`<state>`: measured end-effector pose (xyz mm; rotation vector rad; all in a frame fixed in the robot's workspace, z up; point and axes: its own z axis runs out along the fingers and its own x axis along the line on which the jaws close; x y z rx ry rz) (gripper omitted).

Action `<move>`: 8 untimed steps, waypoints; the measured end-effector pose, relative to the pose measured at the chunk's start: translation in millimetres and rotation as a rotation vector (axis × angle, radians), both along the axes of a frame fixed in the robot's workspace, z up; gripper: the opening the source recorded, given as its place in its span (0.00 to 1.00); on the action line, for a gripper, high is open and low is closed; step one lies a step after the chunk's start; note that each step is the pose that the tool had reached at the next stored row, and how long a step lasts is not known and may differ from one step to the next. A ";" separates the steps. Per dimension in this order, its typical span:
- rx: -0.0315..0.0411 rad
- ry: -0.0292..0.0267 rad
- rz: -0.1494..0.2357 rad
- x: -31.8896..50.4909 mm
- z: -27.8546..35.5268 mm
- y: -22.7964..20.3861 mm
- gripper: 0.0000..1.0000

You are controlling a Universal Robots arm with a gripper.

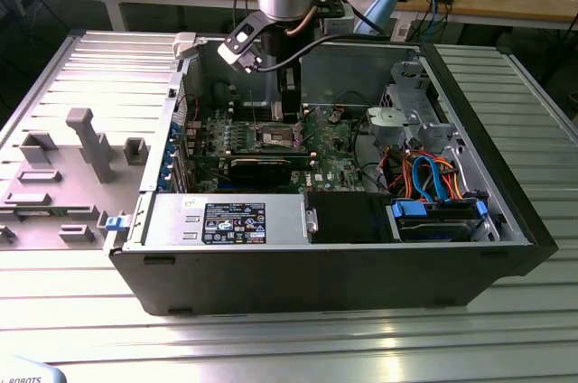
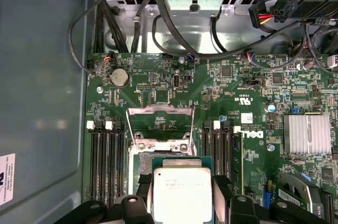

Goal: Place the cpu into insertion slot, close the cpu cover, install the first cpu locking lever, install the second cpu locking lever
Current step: 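Place the cpu into insertion slot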

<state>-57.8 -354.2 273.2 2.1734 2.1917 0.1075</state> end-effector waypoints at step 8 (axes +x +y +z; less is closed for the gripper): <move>-0.0004 0.0000 0.000 -0.3 -0.2 2.1 0.54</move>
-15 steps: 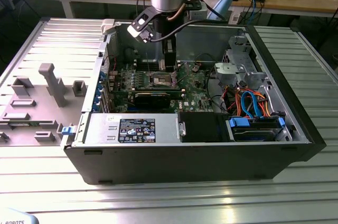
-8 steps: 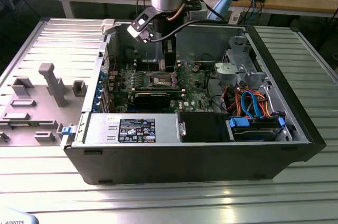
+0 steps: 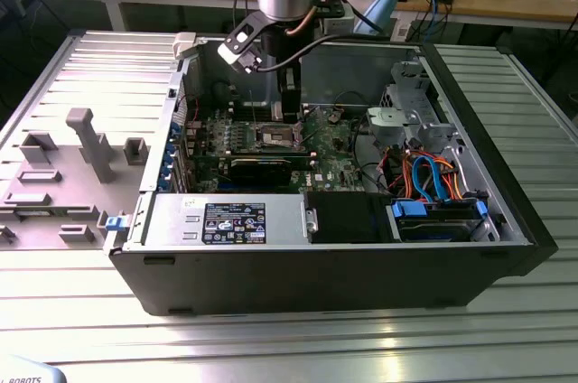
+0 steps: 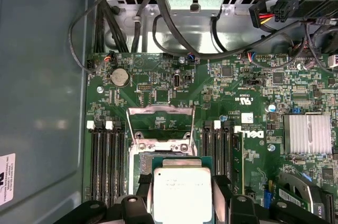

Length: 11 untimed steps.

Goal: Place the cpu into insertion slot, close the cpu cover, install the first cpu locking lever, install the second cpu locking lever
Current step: 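Place the cpu into insertion slot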

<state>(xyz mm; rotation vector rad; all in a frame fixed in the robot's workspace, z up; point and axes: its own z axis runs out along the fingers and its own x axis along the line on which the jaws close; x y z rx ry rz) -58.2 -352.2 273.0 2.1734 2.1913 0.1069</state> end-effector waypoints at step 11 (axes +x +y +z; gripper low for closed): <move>0.0000 0.0024 0.002 -3.8 -8.0 1.1 0.54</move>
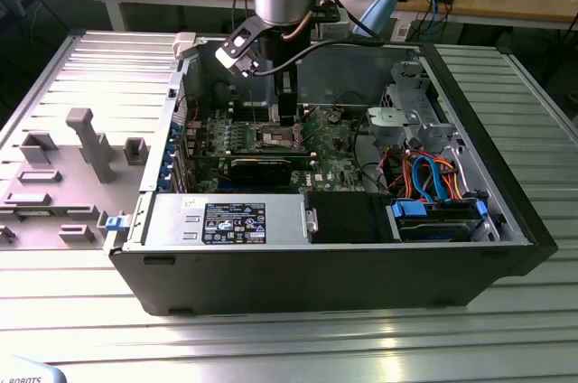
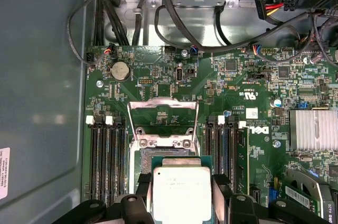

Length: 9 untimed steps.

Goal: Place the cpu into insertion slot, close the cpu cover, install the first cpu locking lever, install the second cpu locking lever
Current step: 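Place the cpu into insertion slot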

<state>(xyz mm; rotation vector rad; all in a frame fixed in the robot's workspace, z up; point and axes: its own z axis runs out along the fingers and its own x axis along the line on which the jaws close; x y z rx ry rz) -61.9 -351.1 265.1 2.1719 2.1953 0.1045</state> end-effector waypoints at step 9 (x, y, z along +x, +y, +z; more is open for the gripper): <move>0.0001 -0.0007 0.001 -0.9 -0.2 0.2 0.54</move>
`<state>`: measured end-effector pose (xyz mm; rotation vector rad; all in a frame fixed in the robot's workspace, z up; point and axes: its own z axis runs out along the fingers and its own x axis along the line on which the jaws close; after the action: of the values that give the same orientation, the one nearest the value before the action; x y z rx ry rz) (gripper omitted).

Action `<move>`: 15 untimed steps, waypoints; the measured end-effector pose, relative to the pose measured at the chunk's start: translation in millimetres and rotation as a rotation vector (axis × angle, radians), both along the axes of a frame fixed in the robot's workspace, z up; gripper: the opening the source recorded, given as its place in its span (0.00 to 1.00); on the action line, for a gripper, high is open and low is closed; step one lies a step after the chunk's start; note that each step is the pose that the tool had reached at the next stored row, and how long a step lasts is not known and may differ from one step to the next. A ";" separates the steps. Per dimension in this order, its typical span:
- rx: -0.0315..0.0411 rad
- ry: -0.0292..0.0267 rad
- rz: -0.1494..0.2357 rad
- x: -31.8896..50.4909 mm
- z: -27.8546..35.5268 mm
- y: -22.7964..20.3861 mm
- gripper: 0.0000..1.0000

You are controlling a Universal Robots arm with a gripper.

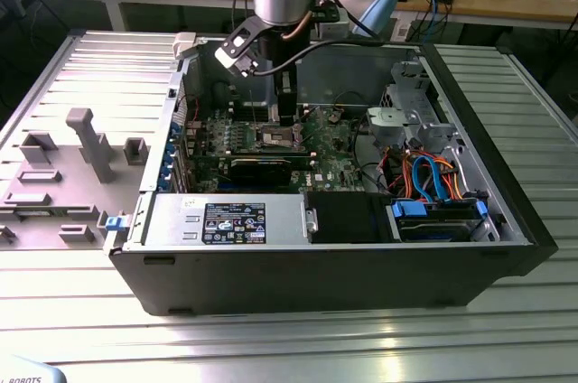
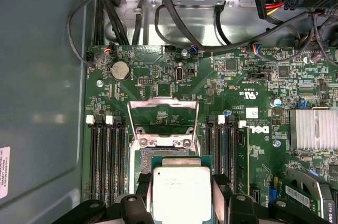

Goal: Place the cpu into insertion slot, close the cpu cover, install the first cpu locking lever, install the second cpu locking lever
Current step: 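Place the cpu into insertion slot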

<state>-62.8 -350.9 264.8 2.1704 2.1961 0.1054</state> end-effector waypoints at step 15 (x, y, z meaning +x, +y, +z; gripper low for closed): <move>-0.0001 -0.0005 0.009 -8.1 -18.8 4.9 0.54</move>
<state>-70.9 -346.0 246.0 2.1599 2.2063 0.1063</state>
